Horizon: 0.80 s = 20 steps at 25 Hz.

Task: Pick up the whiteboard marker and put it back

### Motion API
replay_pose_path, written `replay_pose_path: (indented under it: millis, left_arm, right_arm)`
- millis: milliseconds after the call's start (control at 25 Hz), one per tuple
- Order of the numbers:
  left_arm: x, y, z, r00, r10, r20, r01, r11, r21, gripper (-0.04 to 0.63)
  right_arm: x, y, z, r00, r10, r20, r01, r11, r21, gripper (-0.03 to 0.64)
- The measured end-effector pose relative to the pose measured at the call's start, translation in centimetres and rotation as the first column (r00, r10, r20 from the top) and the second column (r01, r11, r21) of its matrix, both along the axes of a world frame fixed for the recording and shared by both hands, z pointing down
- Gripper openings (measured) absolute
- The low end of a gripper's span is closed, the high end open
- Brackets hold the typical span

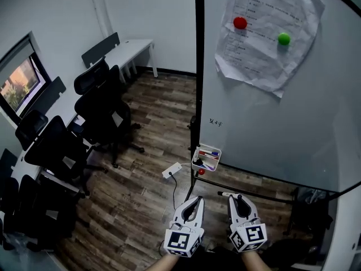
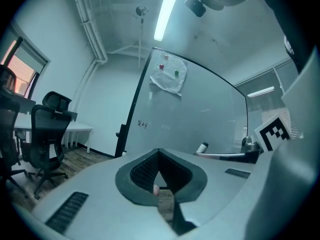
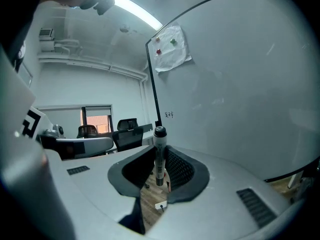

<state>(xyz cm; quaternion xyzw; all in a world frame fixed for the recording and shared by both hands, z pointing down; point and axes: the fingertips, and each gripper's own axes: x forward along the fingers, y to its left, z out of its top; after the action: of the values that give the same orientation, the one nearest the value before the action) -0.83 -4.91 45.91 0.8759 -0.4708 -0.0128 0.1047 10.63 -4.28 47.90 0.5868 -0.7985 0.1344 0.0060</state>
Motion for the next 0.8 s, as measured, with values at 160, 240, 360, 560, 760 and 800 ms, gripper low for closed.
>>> replay_pose_path:
  millis: [160,240,360,560,760,800]
  left_arm:
    - [0.9,1.3,-0.6,1.000,-0.023,0.014,0.023,1.000,0.008,0.006]
    - [1.5,2.2,-0.8,0.999,-0.023,0.022,0.023,1.000,0.012,0.006]
    - [2.1,3.5,-0.9,0.999,-0.026,0.032,0.025,1.000,0.017,0.006]
    - [2.5,5.2,-0.8,0.998,-0.051,0.037,0.051,0.999,0.013,0.006]
    - [3.1,7.3,-0.8,0.996,-0.068,0.056,0.068,0.998,0.003,0.006]
    - [3.2,7.7,-0.9,0.996,-0.071,0.057,0.071,0.997,0.000,0.006]
  right_arm:
    - [0.9,1.9,-0.7,1.000,-0.016,-0.008,0.016,1.000,0.008,0.077]
    - [1.5,2.7,-1.0,1.000,-0.015,-0.005,0.015,1.000,0.014,0.077]
    - [2.1,3.9,-1.4,1.000,-0.020,-0.006,0.020,0.999,0.031,0.077]
    - [2.6,5.6,-1.1,0.999,-0.044,0.000,0.044,0.999,0.027,0.077]
    - [3.1,7.6,-0.9,0.998,-0.063,0.016,0.062,0.998,0.016,0.077]
    - [3.1,7.8,-0.9,0.998,-0.066,0.022,0.066,0.998,0.015,0.077]
